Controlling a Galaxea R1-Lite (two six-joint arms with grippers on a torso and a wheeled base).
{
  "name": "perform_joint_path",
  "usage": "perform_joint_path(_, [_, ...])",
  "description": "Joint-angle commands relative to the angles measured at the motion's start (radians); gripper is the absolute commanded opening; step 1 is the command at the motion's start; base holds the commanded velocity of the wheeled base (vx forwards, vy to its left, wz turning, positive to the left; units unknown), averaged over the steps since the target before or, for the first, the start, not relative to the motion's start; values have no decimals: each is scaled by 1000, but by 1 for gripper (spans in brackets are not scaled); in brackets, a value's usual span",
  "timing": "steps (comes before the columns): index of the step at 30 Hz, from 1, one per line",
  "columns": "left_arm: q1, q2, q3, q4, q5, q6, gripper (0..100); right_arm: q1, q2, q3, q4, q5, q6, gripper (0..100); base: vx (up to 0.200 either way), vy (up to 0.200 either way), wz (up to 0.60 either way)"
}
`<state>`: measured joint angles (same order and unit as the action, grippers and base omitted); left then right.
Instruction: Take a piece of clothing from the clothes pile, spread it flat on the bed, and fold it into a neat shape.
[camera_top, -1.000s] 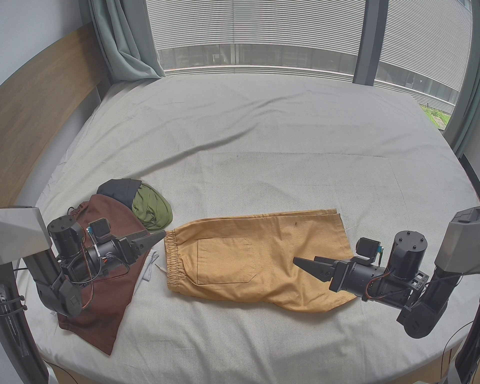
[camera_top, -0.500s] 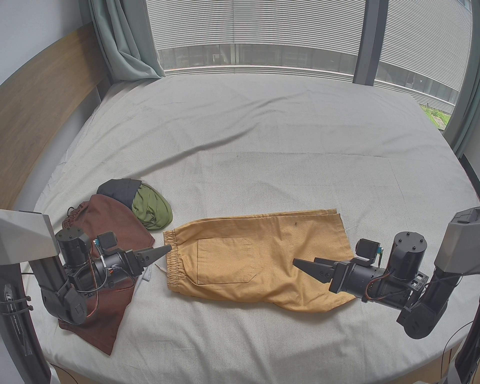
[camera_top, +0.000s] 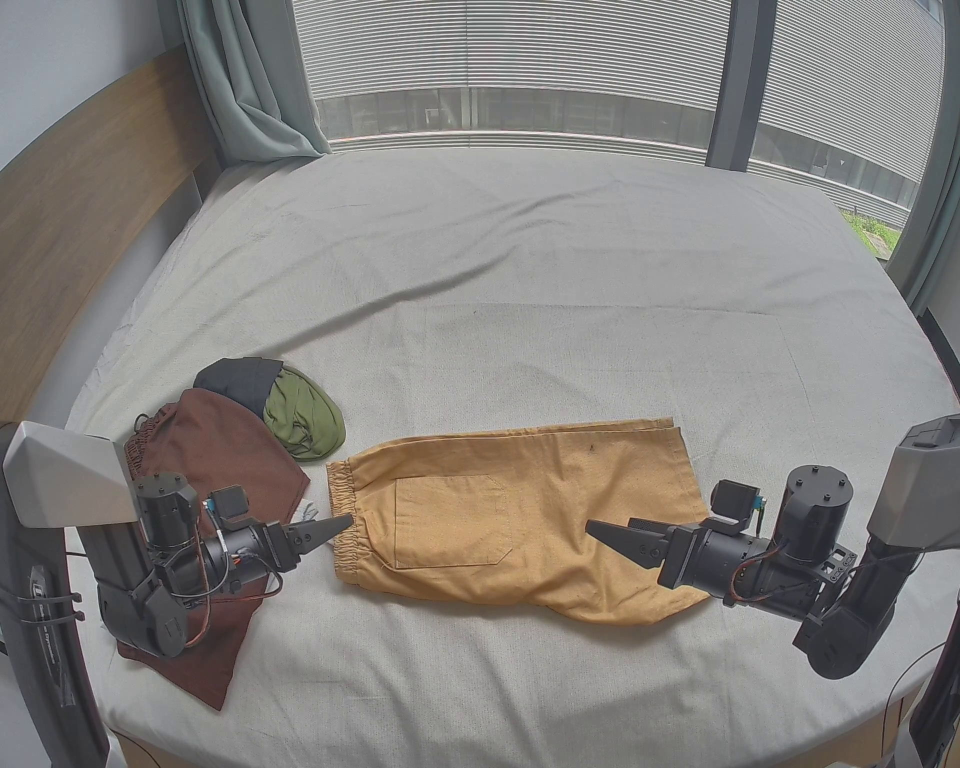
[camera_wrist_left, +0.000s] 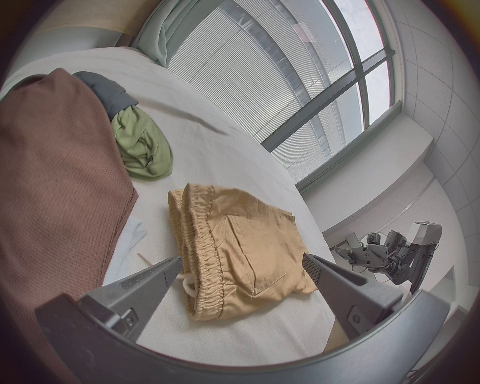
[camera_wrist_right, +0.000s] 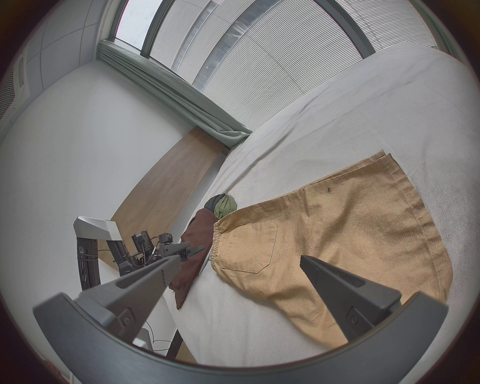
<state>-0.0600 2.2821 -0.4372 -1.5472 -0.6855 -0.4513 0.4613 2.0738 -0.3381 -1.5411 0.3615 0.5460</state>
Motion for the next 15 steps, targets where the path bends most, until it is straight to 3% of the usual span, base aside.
perform_joint_path(1, [-1, 42, 3, -1, 0, 0, 100, 0, 3, 1, 1, 1, -1, 100, 0, 0, 0])
perform_joint_path(15, [-17, 108, 12, -1, 0, 13, 100, 0, 22, 1, -1, 1, -26, 100, 0, 0, 0])
